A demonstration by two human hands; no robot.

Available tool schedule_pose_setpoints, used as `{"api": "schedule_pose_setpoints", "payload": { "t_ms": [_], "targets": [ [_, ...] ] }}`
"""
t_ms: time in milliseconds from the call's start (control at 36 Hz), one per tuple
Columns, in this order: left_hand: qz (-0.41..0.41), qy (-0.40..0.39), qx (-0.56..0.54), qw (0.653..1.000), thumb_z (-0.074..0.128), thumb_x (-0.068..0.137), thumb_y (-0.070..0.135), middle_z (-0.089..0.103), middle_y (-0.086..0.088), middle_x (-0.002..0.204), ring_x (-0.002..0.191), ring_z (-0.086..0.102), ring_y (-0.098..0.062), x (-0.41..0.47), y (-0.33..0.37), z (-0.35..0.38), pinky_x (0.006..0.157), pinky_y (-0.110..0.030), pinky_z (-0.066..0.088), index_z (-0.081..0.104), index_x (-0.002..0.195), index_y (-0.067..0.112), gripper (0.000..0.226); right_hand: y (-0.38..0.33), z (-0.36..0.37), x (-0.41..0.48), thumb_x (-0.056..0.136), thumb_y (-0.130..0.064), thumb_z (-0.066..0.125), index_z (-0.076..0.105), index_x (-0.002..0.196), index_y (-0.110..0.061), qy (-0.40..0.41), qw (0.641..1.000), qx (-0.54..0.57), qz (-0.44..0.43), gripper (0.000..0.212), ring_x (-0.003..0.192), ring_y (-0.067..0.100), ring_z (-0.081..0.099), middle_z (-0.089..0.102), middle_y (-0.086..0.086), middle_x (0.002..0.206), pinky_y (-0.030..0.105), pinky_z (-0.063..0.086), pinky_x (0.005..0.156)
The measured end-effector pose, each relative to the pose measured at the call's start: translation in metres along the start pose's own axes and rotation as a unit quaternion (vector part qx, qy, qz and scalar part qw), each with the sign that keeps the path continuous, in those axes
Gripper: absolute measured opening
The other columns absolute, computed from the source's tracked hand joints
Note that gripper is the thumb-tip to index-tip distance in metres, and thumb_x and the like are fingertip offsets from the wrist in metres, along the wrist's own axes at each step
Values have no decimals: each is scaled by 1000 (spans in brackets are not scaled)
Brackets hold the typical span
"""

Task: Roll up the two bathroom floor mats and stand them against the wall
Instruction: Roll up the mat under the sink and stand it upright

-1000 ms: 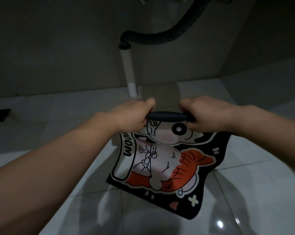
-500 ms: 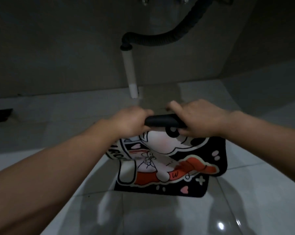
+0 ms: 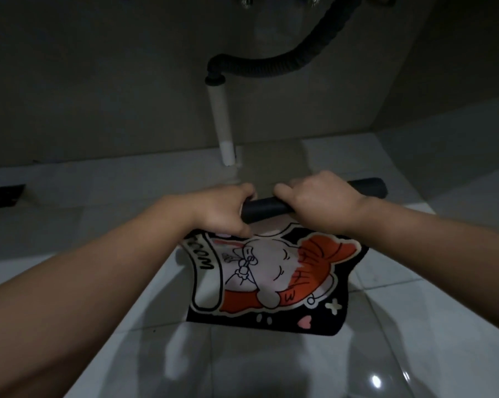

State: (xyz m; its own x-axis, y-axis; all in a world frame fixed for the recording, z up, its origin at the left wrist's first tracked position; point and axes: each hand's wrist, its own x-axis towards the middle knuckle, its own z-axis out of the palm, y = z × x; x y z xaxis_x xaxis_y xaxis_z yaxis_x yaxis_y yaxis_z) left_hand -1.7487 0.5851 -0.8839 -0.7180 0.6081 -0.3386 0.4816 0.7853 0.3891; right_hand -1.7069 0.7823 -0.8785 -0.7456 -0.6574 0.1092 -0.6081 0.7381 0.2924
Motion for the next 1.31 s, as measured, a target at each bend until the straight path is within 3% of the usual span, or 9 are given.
{"api": "schedule_pose_setpoints", "payload": {
  "t_ms": [111,250,444,611,778,944,1083,1167,1306],
  "targets": [
    [6,-10,-46,999,68,77,17,58,3,84,77,58,-17,0,-4,6,63,-27,43,53,99,21,27,-4,6,-1,73,-30,72,55,82,-12,36,998,-32,-29,26,44,25,54,58,5,64,25,25,41],
    [22,104,116,988,57,83,17,61,-6,91,86,60,-27,-1,-6,15,68,-34,48,51,104,20,22,-6,-2,2,90,-56,38,48,113,-18,-54,996,68,14,46,81,26,59,57,5,96,33,41,64],
    [70,194,233,950,54,87,23,62,-3,102,91,60,-26,2,6,26,61,-31,33,45,109,17,24,6,-7,7,83,-38,64,54,103,-24,-265,891,338,148,27,77,18,59,61,-1,85,30,47,63],
    [33,103,168,980,67,73,51,55,4,84,77,56,-20,8,5,15,61,-30,39,43,97,26,43,-5,0,3,88,-29,55,54,107,-18,-143,970,159,112,21,82,29,62,60,5,85,29,34,60],
    [9,32,-48,998,74,75,28,61,-2,102,88,58,-18,12,-4,15,75,-32,50,49,104,27,38,-13,16,-2,69,-9,55,57,82,-9,28,998,-57,-16,13,45,27,53,58,8,63,29,27,41],
    [27,67,96,993,57,83,15,62,-9,99,77,50,-17,11,-2,27,64,-29,41,51,115,17,33,-15,13,4,85,-40,53,51,118,-19,-70,996,44,29,39,84,27,61,60,5,98,31,35,61],
    [94,136,200,966,53,88,18,60,-5,96,79,56,-23,9,3,29,59,-30,33,47,106,17,20,3,3,8,76,-37,67,56,102,-24,-255,916,273,146,31,78,21,59,60,1,87,30,45,62],
    [101,173,223,954,55,84,24,60,-1,96,83,59,-22,10,6,24,58,-30,34,46,108,20,26,6,5,4,81,-25,61,56,102,-22,-211,935,245,145,22,82,26,62,61,3,86,29,42,61],
    [3,44,20,999,73,69,34,61,2,94,83,59,-18,10,-1,14,70,-32,51,49,108,28,46,2,11,-3,78,-18,61,52,99,-15,-34,998,20,47,23,64,28,58,60,5,79,29,27,49]
  ]
}}
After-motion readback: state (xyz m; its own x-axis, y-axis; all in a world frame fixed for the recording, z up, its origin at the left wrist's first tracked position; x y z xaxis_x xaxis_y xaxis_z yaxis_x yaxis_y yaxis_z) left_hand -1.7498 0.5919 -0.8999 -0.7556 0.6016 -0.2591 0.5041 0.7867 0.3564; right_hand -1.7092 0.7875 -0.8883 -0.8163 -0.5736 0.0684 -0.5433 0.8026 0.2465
